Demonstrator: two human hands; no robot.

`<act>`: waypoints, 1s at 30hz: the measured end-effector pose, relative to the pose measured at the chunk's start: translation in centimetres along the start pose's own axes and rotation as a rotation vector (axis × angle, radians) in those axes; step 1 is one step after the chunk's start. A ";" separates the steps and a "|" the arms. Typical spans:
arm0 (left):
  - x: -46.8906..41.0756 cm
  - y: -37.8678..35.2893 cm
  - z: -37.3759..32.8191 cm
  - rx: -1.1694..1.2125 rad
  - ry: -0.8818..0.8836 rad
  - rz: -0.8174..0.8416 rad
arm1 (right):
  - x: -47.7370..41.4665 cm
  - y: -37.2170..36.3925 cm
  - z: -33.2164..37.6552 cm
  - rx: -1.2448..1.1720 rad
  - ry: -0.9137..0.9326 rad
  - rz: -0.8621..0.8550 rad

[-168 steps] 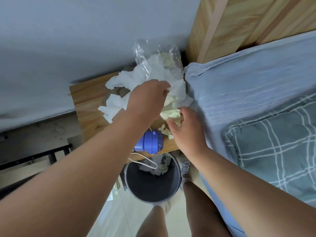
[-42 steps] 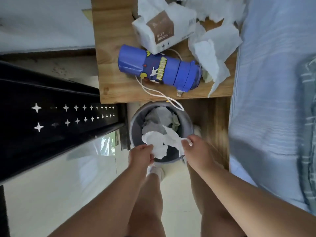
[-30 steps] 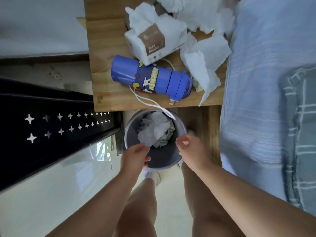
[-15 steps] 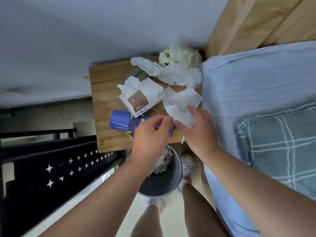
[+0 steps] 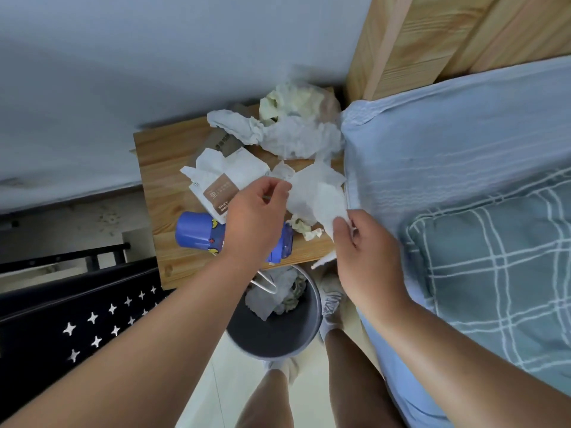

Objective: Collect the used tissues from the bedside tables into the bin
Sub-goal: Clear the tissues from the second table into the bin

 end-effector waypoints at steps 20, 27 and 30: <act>-3.1 -6.6 -2.4 -0.653 -0.450 0.318 | 6.8 4.0 -5.2 -0.126 -0.200 0.113; 0.6 -0.4 -2.7 -0.232 -0.270 0.080 | 7.2 2.6 -3.6 -0.093 -0.125 0.122; 4.7 2.6 -1.2 0.013 -0.082 -0.019 | 7.6 1.5 -3.1 -0.010 -0.054 0.162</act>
Point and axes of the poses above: each hand's wrist, its own x-axis away from the middle knuckle, its own y-axis out of the back of the hand, z = x × y, the point moved 5 cm from there along -x, towards the middle knuckle, and after that the axes turned 11 degrees about -y, right-handed, at the moved point
